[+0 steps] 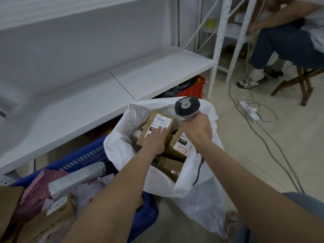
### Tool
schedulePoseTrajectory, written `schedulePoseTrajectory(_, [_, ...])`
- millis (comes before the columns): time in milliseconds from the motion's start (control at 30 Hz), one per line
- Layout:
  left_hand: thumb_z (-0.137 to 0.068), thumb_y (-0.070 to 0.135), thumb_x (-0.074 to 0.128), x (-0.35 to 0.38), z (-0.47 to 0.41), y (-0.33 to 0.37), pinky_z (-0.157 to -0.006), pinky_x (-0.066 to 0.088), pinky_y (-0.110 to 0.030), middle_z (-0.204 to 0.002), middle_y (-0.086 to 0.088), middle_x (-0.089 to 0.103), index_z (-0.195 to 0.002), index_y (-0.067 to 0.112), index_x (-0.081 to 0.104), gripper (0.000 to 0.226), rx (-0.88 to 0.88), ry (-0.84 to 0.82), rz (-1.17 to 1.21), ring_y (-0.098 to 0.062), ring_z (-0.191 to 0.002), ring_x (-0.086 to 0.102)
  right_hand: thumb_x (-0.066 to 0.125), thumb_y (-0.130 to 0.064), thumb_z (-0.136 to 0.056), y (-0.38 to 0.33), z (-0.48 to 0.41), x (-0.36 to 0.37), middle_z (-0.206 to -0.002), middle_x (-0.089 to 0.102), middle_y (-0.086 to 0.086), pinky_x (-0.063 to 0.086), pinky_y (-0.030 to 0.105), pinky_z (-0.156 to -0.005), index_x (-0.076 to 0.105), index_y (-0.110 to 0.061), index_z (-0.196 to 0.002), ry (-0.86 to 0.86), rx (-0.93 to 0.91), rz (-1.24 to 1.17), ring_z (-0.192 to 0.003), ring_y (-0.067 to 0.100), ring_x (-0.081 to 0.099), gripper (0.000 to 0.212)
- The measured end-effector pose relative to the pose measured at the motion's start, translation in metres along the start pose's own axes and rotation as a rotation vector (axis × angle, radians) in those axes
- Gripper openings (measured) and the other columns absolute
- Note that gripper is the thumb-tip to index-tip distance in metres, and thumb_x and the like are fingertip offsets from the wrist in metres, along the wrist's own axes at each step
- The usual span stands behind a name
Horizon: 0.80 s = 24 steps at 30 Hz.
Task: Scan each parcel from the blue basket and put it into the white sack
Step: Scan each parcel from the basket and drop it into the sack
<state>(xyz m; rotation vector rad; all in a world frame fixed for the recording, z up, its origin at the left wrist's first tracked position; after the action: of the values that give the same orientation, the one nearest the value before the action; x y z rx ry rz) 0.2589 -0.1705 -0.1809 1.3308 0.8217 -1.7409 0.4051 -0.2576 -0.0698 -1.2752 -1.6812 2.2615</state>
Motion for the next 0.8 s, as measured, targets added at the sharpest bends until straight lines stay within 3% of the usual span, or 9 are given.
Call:
schedulePoseTrajectory(67, [-0.094, 0.012, 0.043, 0.024, -0.003, 0.003, -0.111, 0.030, -0.050, -0.158, -0.007, 0.017, -0.152, 0.015, 0.014, 0.064, 0.009, -0.137, -0.047, -0.031, -0.139, 0.029, 0.064, -0.019, -0.083, -0.005, -0.007, 0.017, -0.087, 0.062, 0.003, 0.053, 0.033, -0.067, 0.059, -0.015, -0.095, -0.152, -0.007, 0.037, -0.082, 0.022, 0.061, 0.013])
schedulePoseTrajectory(133, [-0.094, 0.012, 0.044, 0.049, 0.004, -0.003, -0.104, 0.039, -0.048, -0.154, -0.007, 0.024, -0.148, 0.012, 0.024, 0.057, -0.003, -0.218, -0.047, -0.031, -0.129, 0.043, 0.064, -0.018, -0.085, 0.009, -0.008, 0.038, -0.092, 0.062, 0.004, 0.052, 0.028, -0.067, 0.059, -0.012, -0.097, -0.299, 0.044, 0.136, -0.084, 0.020, 0.059, 0.015])
schedulePoseTrajectory(267, [-0.099, 0.012, 0.036, 0.075, 0.013, -0.045, -0.100, 0.044, -0.038, -0.134, -0.011, 0.050, -0.134, 0.005, 0.043, 0.037, -0.180, -0.264, 0.166, -0.028, -0.119, 0.052, 0.059, -0.016, -0.093, 0.065, -0.009, 0.038, -0.088, 0.055, 0.004, 0.049, 0.020, -0.067, 0.052, -0.011, -0.092, -0.366, 0.286, 0.209, -0.076, 0.013, 0.052, 0.008])
schedulePoseTrajectory(367, [-0.093, 0.011, 0.041, 0.065, 0.011, -0.053, -0.085, 0.048, -0.034, -0.123, -0.008, 0.058, -0.126, 0.012, 0.050, 0.034, -0.256, -0.120, 0.269, -0.026, -0.112, 0.057, 0.062, -0.013, -0.087, 0.078, -0.021, 0.025, -0.088, 0.054, 0.008, 0.051, 0.029, -0.080, 0.052, -0.010, -0.081, -0.252, 0.245, 0.187, -0.076, 0.018, 0.051, 0.012])
schedulePoseTrajectory(467, [-0.089, 0.013, 0.047, 0.027, 0.008, -0.046, -0.087, 0.048, -0.043, -0.124, -0.010, 0.054, -0.130, 0.012, 0.044, 0.041, -0.320, 0.107, 0.401, -0.030, -0.111, 0.056, 0.064, -0.014, -0.088, 0.070, -0.024, 0.023, -0.079, 0.055, 0.006, 0.057, 0.034, -0.083, 0.050, -0.014, -0.076, -0.162, 0.218, 0.111, -0.077, 0.021, 0.057, 0.019])
schedulePoseTrajectory(533, [-0.086, 0.021, 0.058, 0.007, 0.000, -0.021, -0.092, 0.046, -0.045, -0.131, -0.012, 0.047, -0.140, 0.017, 0.034, 0.059, -0.167, 0.149, 0.436, -0.032, -0.117, 0.051, 0.063, -0.017, -0.089, 0.062, -0.025, 0.025, -0.076, 0.057, 0.005, 0.056, 0.031, -0.075, 0.049, -0.016, -0.073, -0.150, 0.189, 0.081, -0.072, 0.019, 0.058, 0.021])
schedulePoseTrajectory(600, [-0.088, 0.028, 0.060, 0.010, -0.001, 0.018, -0.099, 0.043, -0.043, -0.136, -0.010, 0.048, -0.143, 0.025, 0.034, 0.062, 0.038, -0.041, 0.478, -0.030, -0.122, 0.050, 0.061, -0.021, -0.090, 0.057, -0.024, 0.020, -0.073, 0.055, 0.005, 0.049, 0.026, -0.062, 0.052, -0.014, -0.073, -0.132, 0.177, 0.064, -0.064, 0.016, 0.053, 0.020])
schedulePoseTrajectory(700, [-0.094, 0.024, 0.053, 0.046, 0.011, 0.050, -0.104, 0.040, -0.039, -0.137, -0.006, 0.053, -0.140, 0.023, 0.043, 0.048, 0.096, -0.343, 0.472, -0.026, -0.123, 0.051, 0.057, -0.021, -0.090, 0.061, -0.018, 0.013, -0.070, 0.057, 0.005, 0.041, 0.024, -0.052, 0.061, -0.008, -0.084, -0.178, 0.185, 0.052, -0.059, 0.015, 0.052, 0.015])
schedulePoseTrajectory(800, [-0.091, 0.018, 0.052, 0.041, 0.012, 0.046, -0.097, 0.046, -0.046, -0.133, -0.007, 0.054, -0.135, 0.021, 0.046, 0.045, 0.065, -0.152, 0.334, -0.029, -0.119, 0.054, 0.060, -0.017, -0.083, 0.066, -0.015, -0.004, -0.074, 0.063, 0.009, 0.052, 0.035, -0.065, 0.059, -0.010, -0.076, -0.142, 0.202, 0.000, -0.074, 0.025, 0.064, 0.010])
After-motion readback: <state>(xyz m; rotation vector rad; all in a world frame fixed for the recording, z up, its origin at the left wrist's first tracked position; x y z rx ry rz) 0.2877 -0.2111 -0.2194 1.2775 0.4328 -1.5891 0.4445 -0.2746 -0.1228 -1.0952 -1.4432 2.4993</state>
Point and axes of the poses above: each hand's wrist, its own z-axis away from the middle knuckle, its own x-axis out of the palm, y = z × x, the point moved 8 cm from there along -z, towards the middle knuckle
